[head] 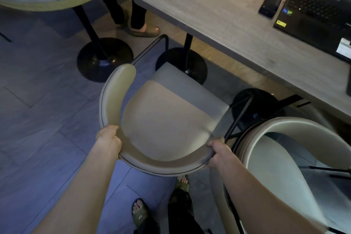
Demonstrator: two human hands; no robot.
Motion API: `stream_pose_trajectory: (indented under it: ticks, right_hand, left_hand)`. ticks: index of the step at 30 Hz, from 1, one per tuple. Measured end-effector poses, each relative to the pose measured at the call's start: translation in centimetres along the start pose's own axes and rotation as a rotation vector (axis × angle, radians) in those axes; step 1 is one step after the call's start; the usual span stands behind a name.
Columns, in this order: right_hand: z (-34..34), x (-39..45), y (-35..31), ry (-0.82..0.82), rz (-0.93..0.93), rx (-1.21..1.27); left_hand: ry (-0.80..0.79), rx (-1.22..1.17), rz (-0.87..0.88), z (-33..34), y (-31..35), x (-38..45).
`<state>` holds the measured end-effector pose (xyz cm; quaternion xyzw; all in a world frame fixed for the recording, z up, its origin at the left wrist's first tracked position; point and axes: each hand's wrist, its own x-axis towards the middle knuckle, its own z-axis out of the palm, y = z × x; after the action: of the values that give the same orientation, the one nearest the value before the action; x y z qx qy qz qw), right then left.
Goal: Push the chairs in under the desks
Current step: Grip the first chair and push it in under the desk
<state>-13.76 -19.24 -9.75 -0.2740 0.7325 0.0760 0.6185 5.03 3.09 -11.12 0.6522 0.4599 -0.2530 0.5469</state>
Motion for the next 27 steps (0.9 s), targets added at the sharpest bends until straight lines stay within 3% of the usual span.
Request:
stream_pose_trajectory:
  ticks: [5,14,27]
  right_hand:
    - [0.4,0.1,-0.1,0.030,-0.009,-0.017]
    - [0.0,0.6,-2.2,0.011,-0.011,-0.060]
    - [1.1,0.6,-2.0,-0.028,0.014,-0.027]
  left_hand:
    - [-0.017,0.036,0.021,0.0,0.6,0.0]
    - [-0.045,0.069,-0.110,0.5,-0.1,-2.2]
    - [-0.013,0.107,-0.087,0.4,0.9,-2.5]
